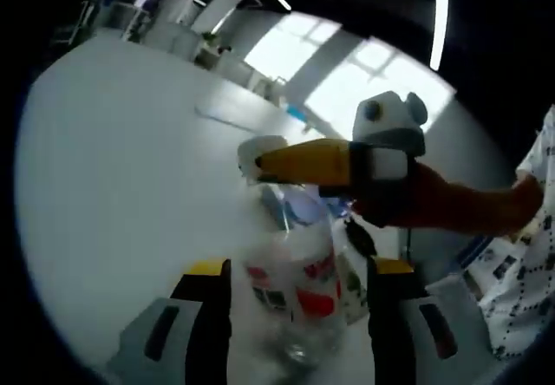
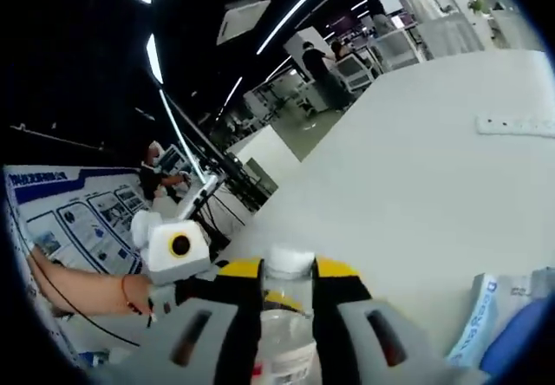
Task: Arrange the tabletop items into an orderly group along one side of the table until the central work area is clear of visible clutter.
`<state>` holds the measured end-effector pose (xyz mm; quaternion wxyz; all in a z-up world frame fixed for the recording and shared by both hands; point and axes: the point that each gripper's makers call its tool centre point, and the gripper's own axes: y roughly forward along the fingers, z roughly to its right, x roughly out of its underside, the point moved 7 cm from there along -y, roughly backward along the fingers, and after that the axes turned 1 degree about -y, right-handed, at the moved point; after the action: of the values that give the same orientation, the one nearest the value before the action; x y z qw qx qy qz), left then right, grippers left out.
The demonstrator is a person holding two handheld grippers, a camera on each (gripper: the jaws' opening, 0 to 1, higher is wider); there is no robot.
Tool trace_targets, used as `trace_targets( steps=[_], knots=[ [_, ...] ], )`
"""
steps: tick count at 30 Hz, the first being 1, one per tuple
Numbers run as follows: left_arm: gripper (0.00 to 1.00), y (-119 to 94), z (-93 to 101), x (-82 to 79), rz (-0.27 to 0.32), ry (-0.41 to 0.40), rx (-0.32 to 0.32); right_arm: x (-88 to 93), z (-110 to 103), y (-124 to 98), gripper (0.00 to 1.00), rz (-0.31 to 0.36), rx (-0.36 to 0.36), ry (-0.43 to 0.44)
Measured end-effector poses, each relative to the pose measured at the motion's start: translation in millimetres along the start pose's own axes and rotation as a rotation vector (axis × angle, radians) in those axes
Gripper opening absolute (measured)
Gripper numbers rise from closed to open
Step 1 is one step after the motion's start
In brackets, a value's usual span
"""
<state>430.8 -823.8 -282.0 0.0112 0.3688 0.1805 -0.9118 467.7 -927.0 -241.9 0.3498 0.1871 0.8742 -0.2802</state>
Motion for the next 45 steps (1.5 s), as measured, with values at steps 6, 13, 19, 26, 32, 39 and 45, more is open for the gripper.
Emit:
trace_targets(
  steps=[6,13,19,26,32,39,45],
  knots=[
    [0.54,2,-1.2,3.9,-0.013,0.003,0.022,-0.2,-4,-2,0.18,-0.003,0.001,-0.018],
    [0.40,2,-2.3,4.5,0.000,0.008,0.030,-1.0,-7,-4,0.18,-0.001,0.000,-0.023],
    [0.39,1,-2.4,3.9,0.004,0.005,0.037,-1.5,-10,-4,0.18,0.000,0.003,-0.031],
    [0.37,0,-1.5,3.6,0.000,0.013,0.047,-2.3,-14,-6,0.18,-0.003,0.000,-0.044],
    [0.37,-2,0.1,-4.0,0.000,0.059,0.047,-8.1,-19,-9,0.18,0.011,-0.005,-0.060],
    [0.37,-4,0.9,-19.6,0.022,0.099,0.044,-23.2,-21,-10,0.17,0.043,-0.017,-0.080],
    [0.37,-3,-1.0,-36.5,0.044,0.148,0.042,-38.7,-20,-11,0.18,0.082,-0.021,-0.103]
  ],
)
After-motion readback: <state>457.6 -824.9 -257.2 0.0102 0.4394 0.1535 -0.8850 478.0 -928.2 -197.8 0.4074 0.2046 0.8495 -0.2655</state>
